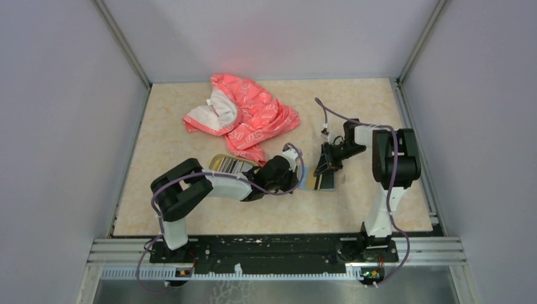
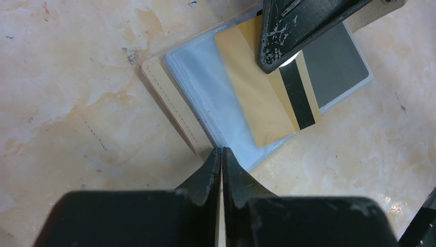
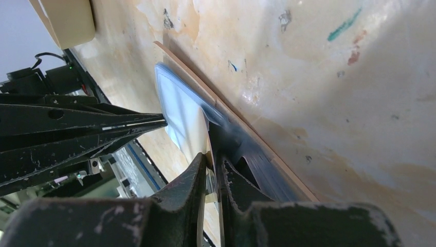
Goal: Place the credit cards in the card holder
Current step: Insert the credit card into the card holder.
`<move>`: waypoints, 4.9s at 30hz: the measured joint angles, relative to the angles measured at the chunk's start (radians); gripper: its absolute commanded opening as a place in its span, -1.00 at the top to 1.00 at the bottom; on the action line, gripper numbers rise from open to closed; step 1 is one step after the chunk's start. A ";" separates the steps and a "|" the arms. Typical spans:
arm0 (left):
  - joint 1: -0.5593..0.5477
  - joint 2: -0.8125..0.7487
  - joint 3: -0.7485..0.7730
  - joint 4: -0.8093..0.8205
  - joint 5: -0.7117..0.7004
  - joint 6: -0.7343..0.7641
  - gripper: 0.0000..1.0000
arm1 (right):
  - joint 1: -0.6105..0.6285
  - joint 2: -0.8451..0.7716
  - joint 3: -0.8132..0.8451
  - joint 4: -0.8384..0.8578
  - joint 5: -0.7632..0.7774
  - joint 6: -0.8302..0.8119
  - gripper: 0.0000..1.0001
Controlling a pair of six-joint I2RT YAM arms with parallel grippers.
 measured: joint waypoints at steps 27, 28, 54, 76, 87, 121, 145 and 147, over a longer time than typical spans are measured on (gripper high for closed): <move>-0.039 -0.091 0.088 -0.052 0.130 -0.066 0.56 | 0.011 0.036 0.044 -0.037 -0.018 -0.003 0.51; -0.056 -0.079 0.111 -0.053 0.114 -0.074 0.57 | 0.011 0.036 0.044 -0.037 -0.018 -0.003 0.50; -0.177 0.262 0.484 -0.266 -0.333 -0.116 0.78 | 0.010 0.035 0.044 -0.037 -0.020 -0.009 0.48; -0.178 0.273 0.497 -0.324 -0.455 -0.121 0.85 | -0.034 -0.035 0.043 -0.041 0.031 -0.094 0.39; -0.177 0.159 0.348 -0.223 -0.353 -0.037 0.55 | -0.067 -0.169 0.041 -0.074 0.010 -0.179 0.38; 0.078 0.090 0.195 -0.177 -0.106 0.013 0.56 | -0.087 -0.837 -0.431 -0.053 0.012 -1.395 0.67; 0.069 0.075 0.048 0.038 0.275 -0.164 0.63 | -0.087 -0.750 -0.369 -0.179 0.039 -1.430 0.22; 0.049 0.077 0.042 0.051 0.295 -0.179 0.63 | -0.087 -0.744 -0.369 -0.191 0.031 -1.437 0.18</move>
